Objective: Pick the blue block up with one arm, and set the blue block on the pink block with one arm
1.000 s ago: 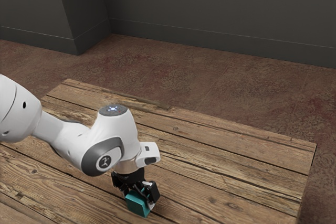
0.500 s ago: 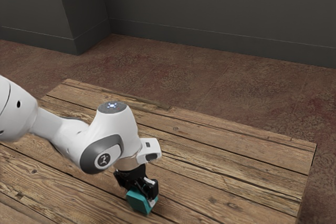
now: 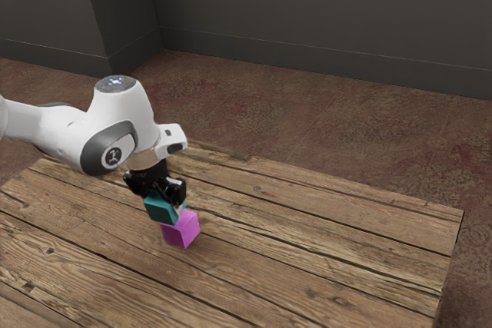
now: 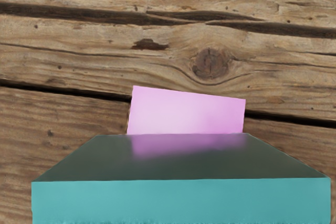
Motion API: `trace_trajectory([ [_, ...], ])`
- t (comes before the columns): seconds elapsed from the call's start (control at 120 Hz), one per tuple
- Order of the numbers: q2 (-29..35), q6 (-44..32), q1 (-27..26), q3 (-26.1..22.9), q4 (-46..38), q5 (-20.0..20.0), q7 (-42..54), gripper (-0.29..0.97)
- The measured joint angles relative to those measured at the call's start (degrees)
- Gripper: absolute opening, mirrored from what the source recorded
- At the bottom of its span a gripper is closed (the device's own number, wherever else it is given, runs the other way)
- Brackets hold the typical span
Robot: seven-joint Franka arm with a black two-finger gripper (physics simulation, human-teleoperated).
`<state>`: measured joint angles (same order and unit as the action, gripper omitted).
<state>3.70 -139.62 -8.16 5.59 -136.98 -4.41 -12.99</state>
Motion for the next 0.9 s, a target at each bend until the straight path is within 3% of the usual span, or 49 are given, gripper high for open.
trace_trajectory([
  [0.508,-5.7,1.4,0.5,0.1,5.8,-0.7,3.5,0.3],
  [0.9,-5.1,1.5,-1.2,0.0,5.1,-0.1,4.8,0.3],
])
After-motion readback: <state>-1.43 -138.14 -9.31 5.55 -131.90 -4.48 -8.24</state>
